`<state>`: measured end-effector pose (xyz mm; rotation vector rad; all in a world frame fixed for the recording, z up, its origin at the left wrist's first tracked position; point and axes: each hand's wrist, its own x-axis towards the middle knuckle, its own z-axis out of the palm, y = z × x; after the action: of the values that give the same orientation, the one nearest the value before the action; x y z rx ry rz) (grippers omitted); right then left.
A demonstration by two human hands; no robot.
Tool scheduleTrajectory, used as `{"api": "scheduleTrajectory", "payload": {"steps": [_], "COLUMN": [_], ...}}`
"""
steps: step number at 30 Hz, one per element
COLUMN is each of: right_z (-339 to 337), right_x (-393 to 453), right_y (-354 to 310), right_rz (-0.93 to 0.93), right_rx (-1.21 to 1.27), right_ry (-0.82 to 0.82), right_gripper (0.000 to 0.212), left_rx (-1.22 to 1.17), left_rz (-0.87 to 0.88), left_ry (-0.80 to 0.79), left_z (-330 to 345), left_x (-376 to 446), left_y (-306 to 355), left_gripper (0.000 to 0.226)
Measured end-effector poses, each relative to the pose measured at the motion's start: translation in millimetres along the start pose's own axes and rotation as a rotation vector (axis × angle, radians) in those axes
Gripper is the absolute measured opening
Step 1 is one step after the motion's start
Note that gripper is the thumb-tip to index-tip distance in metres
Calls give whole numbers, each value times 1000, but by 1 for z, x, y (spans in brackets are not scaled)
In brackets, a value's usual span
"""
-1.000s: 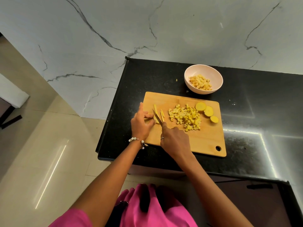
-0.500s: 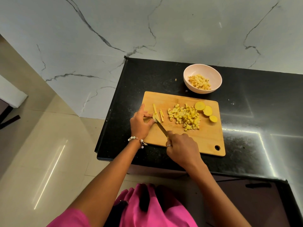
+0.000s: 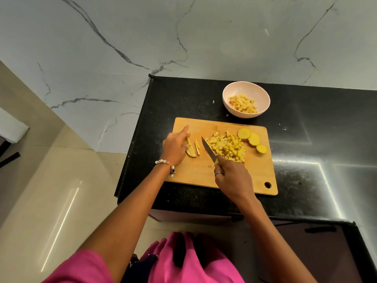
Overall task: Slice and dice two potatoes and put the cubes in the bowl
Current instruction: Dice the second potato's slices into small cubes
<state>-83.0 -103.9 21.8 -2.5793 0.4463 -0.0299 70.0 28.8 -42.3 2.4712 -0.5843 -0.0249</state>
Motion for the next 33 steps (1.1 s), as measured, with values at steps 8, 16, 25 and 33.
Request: {"api": "scheduleTrajectory", "payload": {"steps": [8, 16, 25, 33], "right_z": [3, 6, 9, 7], "right_x": [-1, 0, 4, 9], "right_y": [0, 4, 8, 7], "right_rz": [15, 50, 59, 48], "right_rx": [62, 107, 120, 123], "right_ry": [7, 20, 41, 57], "right_gripper": [39, 41, 40, 40], "left_rx": [2, -1, -54, 85], "left_rz": [-90, -8, 29, -2], "left_ry": [38, -72, -112, -187], "left_z": [0, -12, -9, -14], "left_x": [15, 29, 32, 18], "left_y": [-7, -3, 0, 4], "left_gripper": [42, 21, 12, 52]}}
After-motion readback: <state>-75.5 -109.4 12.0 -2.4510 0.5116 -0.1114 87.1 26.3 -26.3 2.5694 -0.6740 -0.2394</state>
